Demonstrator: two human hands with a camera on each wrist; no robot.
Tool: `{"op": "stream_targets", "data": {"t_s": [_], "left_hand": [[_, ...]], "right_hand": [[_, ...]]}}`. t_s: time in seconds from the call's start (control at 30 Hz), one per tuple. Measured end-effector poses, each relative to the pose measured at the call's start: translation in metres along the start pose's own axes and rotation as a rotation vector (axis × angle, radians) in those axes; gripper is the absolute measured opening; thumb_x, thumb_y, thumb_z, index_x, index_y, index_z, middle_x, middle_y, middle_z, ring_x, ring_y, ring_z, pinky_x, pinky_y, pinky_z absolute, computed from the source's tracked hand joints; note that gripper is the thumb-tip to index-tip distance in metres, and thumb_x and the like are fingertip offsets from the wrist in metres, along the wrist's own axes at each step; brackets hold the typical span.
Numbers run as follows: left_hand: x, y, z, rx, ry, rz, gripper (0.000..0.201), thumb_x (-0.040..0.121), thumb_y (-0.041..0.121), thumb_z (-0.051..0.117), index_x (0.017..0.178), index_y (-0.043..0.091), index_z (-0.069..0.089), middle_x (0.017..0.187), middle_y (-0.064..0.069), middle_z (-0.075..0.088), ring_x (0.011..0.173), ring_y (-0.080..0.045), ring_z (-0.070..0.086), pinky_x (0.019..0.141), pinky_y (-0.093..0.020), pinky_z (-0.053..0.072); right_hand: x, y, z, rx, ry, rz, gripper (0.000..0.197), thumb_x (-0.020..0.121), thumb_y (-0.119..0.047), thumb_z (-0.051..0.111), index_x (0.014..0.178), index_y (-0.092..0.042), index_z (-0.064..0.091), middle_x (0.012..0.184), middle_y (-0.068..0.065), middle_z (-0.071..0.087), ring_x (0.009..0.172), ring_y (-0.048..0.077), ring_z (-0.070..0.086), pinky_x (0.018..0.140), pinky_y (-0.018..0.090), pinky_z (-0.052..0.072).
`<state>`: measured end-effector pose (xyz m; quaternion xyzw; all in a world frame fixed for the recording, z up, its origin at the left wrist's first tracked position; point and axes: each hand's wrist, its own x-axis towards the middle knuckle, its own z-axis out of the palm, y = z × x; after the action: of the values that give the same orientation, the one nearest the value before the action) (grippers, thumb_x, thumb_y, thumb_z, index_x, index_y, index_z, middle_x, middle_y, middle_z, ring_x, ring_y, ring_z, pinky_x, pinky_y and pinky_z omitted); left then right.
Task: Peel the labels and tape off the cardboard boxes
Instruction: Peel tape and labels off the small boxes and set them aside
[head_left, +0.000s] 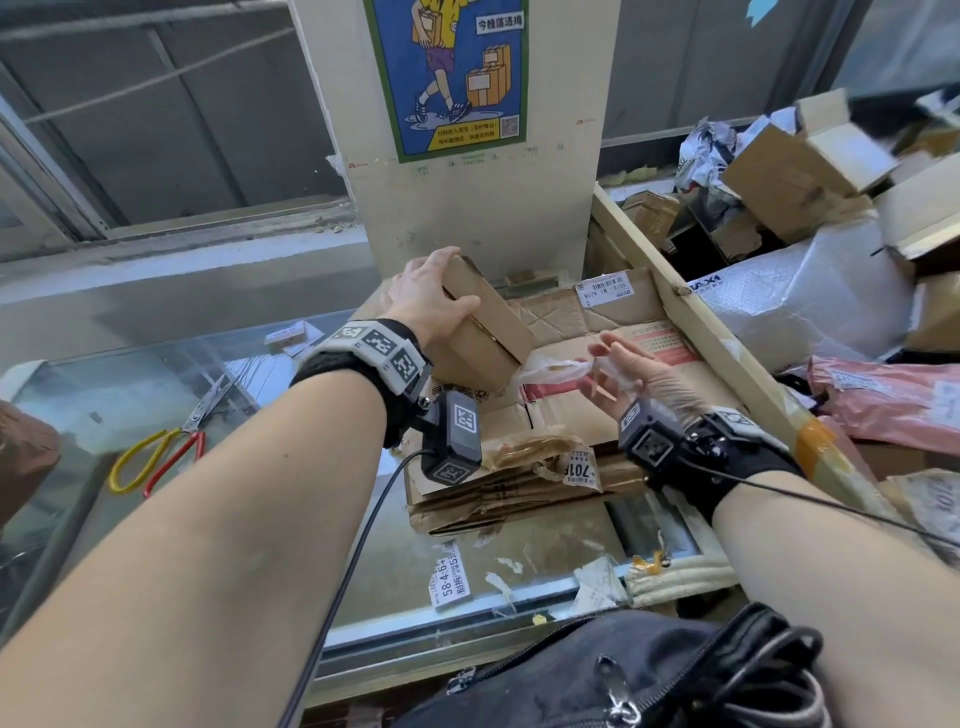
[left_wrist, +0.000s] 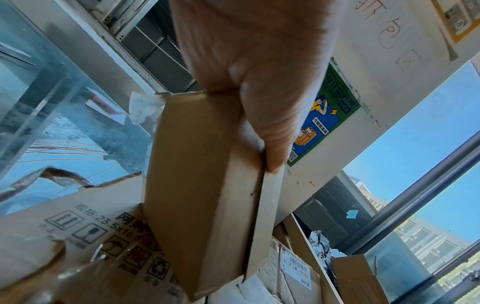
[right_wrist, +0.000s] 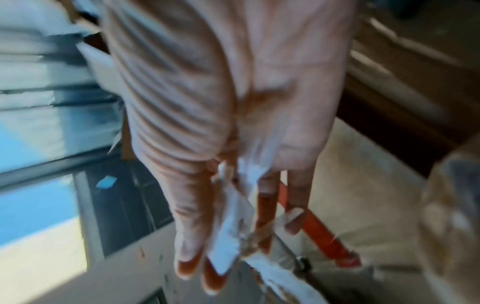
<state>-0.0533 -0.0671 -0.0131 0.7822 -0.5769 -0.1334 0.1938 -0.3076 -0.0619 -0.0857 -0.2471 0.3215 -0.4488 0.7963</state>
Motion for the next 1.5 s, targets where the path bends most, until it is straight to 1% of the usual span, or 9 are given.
{"op": "stream_targets", "data": {"t_s": [0.17,0.33,0.47,0.57,0.67,0.9,1.1,1.33,1.5], "left_hand": [[-0.001,0.012,0.006,0.059,0.011,0.033,0.07,0.086,0.059,0.057,0.146,0.038,0.03,0.146,-0.005,0.041,0.134,-0.029,0.039,0.111,-0.045,0.032],[-0.004,0.018,0.008,0.064,0.048,0.004,0.08,0.079,0.073,0.053,0.146,0.034,0.032,0.146,-0.006,0.042,0.135,-0.029,0.038,0.11,-0.043,0.031],[-0.008,0.024,0.013,0.127,0.09,0.003,0.083,0.077,0.077,0.052,0.146,0.033,0.033,0.145,-0.007,0.043,0.135,-0.028,0.038,0.109,-0.042,0.031],[-0.011,0.033,0.021,0.183,0.067,0.076,0.083,0.078,0.076,0.053,0.146,0.033,0.031,0.15,-0.005,0.037,0.139,-0.028,0.031,0.112,-0.045,0.026],[-0.014,0.042,0.03,0.251,0.041,0.154,0.082,0.079,0.073,0.054,0.147,0.034,0.03,0.154,-0.001,0.031,0.141,-0.027,0.026,0.114,-0.046,0.022],[-0.024,0.052,0.039,0.248,-0.034,0.251,0.082,0.081,0.045,0.058,0.152,0.033,0.018,0.159,-0.002,0.018,0.147,-0.028,0.009,0.119,-0.045,0.008],[-0.037,0.037,0.032,0.136,0.022,0.272,0.077,0.084,0.033,0.054,0.152,0.026,0.019,0.159,0.001,0.023,0.148,-0.023,0.012,0.12,-0.039,0.007],[-0.04,0.009,0.029,0.053,0.063,0.315,0.064,0.089,0.028,0.06,0.148,0.024,0.032,0.154,0.005,0.031,0.145,-0.021,0.02,0.119,-0.037,0.015],[-0.042,0.0,0.03,-0.004,0.104,0.358,0.058,0.09,0.031,0.062,0.143,0.028,0.039,0.151,0.006,0.037,0.143,-0.021,0.026,0.118,-0.039,0.02]], "right_hand": [[0.006,0.006,-0.005,-0.023,0.116,0.074,0.022,0.075,-0.023,0.074,0.086,-0.008,0.063,0.1,0.018,0.066,0.078,0.024,0.07,0.066,0.034,0.061],[0.0,0.001,-0.012,-0.084,0.009,0.094,0.1,0.011,-0.049,0.093,0.093,-0.002,0.059,0.087,0.019,0.072,0.077,0.026,0.069,0.066,0.041,0.061],[-0.012,-0.007,-0.014,0.036,0.084,0.066,0.074,0.057,-0.065,0.07,0.101,-0.006,0.062,0.132,0.018,0.056,0.113,0.031,0.055,0.097,0.045,0.047],[-0.008,-0.011,-0.014,-0.137,0.264,-0.004,0.036,0.08,-0.039,0.066,0.102,-0.009,0.065,0.132,0.011,0.056,0.109,0.025,0.051,0.088,0.035,0.047],[0.001,-0.016,-0.011,-0.431,0.44,-0.134,0.036,0.079,-0.021,0.075,0.112,-0.009,0.068,0.116,0.01,0.064,0.089,0.02,0.055,0.071,0.029,0.049],[0.011,-0.018,0.033,-1.588,0.369,-0.502,0.052,0.081,-0.028,0.07,0.129,-0.016,0.053,0.133,0.005,0.048,0.124,0.023,0.039,0.104,0.036,0.035],[0.032,0.013,0.066,-1.625,0.147,-0.36,0.083,0.081,-0.031,0.071,0.147,-0.013,0.024,0.148,0.007,0.035,0.138,0.024,0.03,0.112,0.038,0.028],[0.026,0.019,0.084,-1.598,0.061,-0.347,0.048,0.092,-0.023,0.053,0.137,-0.015,0.037,0.132,0.012,0.053,0.12,0.031,0.05,0.083,0.029,0.034],[0.026,0.014,0.084,-1.535,0.061,-0.335,0.052,0.089,-0.007,0.045,0.14,-0.017,0.037,0.132,0.01,0.054,0.123,0.029,0.049,0.096,0.032,0.038]]}}
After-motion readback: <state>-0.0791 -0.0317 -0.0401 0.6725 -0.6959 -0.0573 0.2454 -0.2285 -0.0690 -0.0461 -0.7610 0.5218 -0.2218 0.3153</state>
